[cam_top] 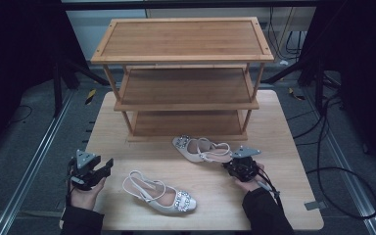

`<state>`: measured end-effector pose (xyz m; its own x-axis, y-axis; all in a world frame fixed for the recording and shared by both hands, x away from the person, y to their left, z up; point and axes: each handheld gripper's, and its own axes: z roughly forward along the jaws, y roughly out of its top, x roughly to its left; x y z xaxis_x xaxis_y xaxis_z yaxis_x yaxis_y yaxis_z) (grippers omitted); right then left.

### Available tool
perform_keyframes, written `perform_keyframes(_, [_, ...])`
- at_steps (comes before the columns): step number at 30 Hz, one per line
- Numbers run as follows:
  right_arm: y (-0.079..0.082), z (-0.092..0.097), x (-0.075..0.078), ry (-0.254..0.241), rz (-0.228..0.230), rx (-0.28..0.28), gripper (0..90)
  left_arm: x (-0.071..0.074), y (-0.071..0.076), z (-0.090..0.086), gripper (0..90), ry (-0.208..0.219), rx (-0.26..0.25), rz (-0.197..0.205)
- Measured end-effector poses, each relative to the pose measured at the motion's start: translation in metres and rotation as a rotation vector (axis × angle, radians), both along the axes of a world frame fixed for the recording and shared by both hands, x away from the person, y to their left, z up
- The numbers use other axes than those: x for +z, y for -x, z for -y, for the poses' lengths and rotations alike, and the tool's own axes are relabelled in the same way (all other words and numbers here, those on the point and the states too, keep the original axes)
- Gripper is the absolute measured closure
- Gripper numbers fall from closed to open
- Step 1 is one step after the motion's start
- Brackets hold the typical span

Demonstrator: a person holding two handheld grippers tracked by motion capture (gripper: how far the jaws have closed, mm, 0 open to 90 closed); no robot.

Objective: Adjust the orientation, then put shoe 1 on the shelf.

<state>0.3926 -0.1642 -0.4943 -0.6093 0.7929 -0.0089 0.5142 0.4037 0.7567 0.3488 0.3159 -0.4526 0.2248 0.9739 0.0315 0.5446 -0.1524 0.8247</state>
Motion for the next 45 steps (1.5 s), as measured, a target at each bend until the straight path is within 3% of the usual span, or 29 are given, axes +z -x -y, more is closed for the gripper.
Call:
perform_keyframes(2, [0.012,-0.004,-0.001,-0.013,-0.013,0.025,81.0,-0.002,0.003,-0.002,47.8,0.010,-0.006,-0.005])
perform_keyframes(8, [0.027,-0.010,-0.003,-0.029,-0.014,0.048,81.0,-0.008,0.005,-0.004,48.4,0.002,-0.011,0.008])
perform_keyframes(12, [0.028,-0.009,-0.004,-0.049,-0.011,0.047,79.4,-0.015,0.003,-0.006,47.8,-0.014,-0.014,0.001])
perform_keyframes(15, [0.031,-0.005,0.000,-0.084,0.019,0.054,63.6,-0.017,0.004,-0.009,48.1,-0.025,-0.016,0.022])
perform_keyframes(16, [0.036,-0.003,0.005,-0.097,0.055,0.050,49.4,-0.017,0.005,-0.011,49.1,-0.028,-0.015,0.040])
perform_keyframes(17, [0.039,-0.002,0.007,-0.110,0.078,0.051,42.7,-0.017,0.005,-0.011,49.1,-0.031,-0.016,0.048])
perform_keyframes(18, [0.039,-0.002,0.007,-0.110,0.078,0.051,42.7,-0.017,0.005,-0.011,48.8,-0.031,-0.016,0.048])
perform_keyframes(19, [0.042,-0.001,0.009,-0.118,0.100,0.050,36.0,-0.017,0.005,-0.012,48.8,-0.031,-0.015,0.051])
perform_keyframes(20, [0.044,-0.001,0.012,-0.134,0.136,0.045,21.7,-0.018,0.004,-0.012,48.5,-0.031,-0.014,0.046])
perform_keyframes(23, [0.038,-0.004,0.015,-0.144,0.156,0.040,17.2,-0.022,0.003,-0.013,47.3,-0.017,-0.011,0.028])
perform_keyframes(36, [0.008,-0.026,0.000,-0.135,0.093,0.095,18.6,-0.029,-0.003,-0.011,45.0,-0.016,-0.030,-0.032])
perform_keyframes(41, [-0.001,-0.032,0.001,-0.131,0.100,0.120,24.5,-0.029,-0.004,-0.011,44.6,-0.015,-0.037,-0.037])
perform_keyframes(45, [0.000,-0.034,0.000,-0.126,0.054,0.139,33.2,-0.030,-0.005,-0.010,44.5,-0.020,-0.045,-0.045])
